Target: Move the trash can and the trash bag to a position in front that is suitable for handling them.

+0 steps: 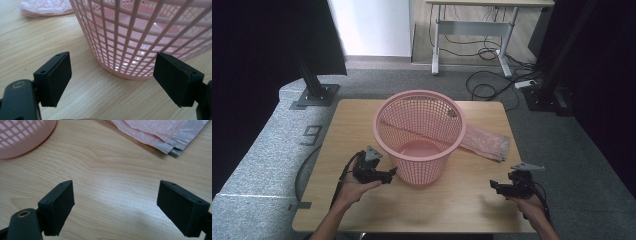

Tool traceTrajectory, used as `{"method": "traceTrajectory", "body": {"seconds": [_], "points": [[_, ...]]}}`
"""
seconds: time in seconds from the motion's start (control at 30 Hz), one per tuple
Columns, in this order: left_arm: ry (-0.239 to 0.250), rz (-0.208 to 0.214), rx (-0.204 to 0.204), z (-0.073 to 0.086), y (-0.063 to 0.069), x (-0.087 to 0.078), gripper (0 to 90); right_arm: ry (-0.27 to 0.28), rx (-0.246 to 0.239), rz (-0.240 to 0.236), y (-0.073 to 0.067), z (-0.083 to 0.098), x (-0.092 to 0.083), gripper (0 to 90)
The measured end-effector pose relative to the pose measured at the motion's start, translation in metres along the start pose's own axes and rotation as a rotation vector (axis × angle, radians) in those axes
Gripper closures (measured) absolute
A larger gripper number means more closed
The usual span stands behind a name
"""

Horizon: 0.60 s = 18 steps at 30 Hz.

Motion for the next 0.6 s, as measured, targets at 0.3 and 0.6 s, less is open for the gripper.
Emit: {"method": "traceTrajectory", "body": {"seconds": [0.3, 0.6], "points": [[-0.003, -0.01, 0.006, 0.004, -0.002, 0.0, 14.8, -0.01, -0.004, 0.004, 0.001, 0.003, -0.001, 13.9], [-0.048, -0.101, -0.026, 0.032, -0.035, -0.018, 14.7, -0.03, -0.027, 0.02, 0.002, 0.004, 0.007, 13.8]]}}
Point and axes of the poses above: each handheld gripper's, and its own axes: x roughly forward along the jaws, z roughly out of its underside, y roughly to its right, the point moved 10 cm from there along x, roughly forward along the jaws, and after that the axes turned 7 degrees about y, right-handed, at the moved point
